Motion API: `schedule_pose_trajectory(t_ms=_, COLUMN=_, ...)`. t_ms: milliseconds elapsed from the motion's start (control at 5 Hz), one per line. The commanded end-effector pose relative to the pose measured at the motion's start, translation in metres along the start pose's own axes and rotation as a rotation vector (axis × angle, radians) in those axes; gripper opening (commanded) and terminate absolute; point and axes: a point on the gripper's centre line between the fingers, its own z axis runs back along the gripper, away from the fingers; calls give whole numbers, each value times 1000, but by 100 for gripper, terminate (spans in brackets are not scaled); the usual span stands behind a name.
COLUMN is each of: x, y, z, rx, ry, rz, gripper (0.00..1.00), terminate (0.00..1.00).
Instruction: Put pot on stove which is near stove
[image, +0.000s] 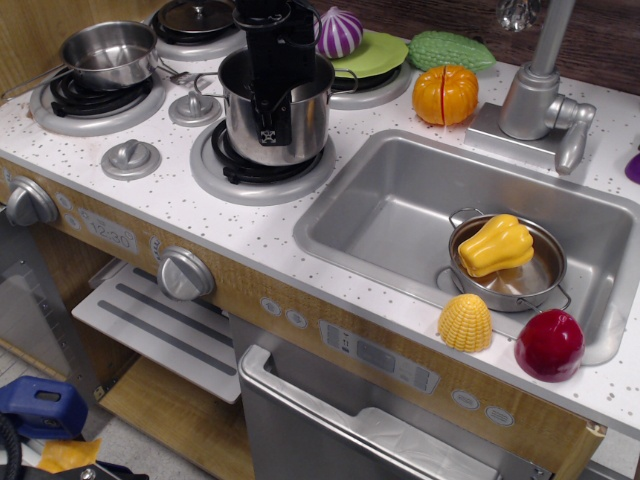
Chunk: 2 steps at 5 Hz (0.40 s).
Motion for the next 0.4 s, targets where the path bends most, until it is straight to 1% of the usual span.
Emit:
schedule_pose_trajectory(t_ms=0, x=-2, y=9, z=29, rx=80, ry=-22, rz=0, gripper=100, terminate=0)
schedule_pose_trajectory(t_ms=200, x=-2, y=9, z=29, rx=80, ry=-22, rz=0, gripper=100, terminate=100)
